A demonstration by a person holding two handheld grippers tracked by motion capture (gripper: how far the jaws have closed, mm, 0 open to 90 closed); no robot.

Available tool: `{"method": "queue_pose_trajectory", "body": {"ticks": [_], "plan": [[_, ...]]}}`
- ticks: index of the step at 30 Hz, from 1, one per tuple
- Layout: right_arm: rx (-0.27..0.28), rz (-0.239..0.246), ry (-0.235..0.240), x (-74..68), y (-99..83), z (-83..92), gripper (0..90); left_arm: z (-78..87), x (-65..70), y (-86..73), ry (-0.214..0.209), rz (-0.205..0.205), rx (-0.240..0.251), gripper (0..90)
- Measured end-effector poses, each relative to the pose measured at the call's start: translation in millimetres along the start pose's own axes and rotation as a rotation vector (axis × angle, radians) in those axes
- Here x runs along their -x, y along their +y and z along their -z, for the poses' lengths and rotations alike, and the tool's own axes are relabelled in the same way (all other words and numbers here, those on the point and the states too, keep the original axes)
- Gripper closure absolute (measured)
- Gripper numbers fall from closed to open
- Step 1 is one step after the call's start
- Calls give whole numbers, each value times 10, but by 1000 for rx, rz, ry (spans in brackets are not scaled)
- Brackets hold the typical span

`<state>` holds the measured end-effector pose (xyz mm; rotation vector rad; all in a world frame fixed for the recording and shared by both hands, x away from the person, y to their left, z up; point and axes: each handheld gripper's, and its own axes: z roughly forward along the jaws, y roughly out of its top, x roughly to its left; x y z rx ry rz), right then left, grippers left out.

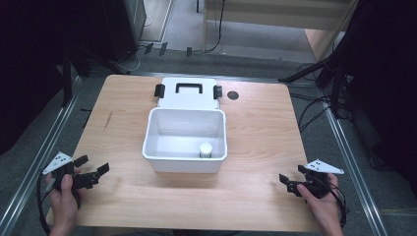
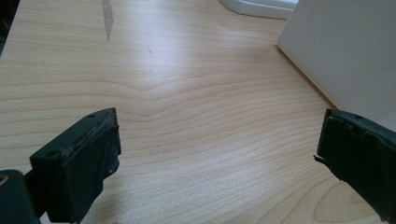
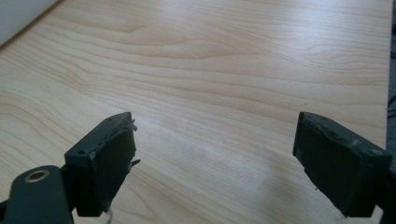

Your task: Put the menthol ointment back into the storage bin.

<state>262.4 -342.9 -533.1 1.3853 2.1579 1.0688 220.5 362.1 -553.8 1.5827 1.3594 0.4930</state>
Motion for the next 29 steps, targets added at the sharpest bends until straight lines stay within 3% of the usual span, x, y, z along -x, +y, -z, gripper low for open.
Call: {"method": "queue_pose_trajectory", "body": {"ticks": [7, 15, 22, 29], "plan": [[96, -42, -9, 45, -157, 80, 137, 1, -2, 1, 0, 0, -1, 3], [170, -82, 17, 72, -260, 105, 140, -1, 0, 1, -1, 0, -3, 3], [190, -170, 45, 161, -279, 121, 139, -3, 2, 2, -1, -4, -5, 3], [180, -148, 33, 135, -274, 113, 140, -6, 1, 3, -1, -1, -7, 3]]}}
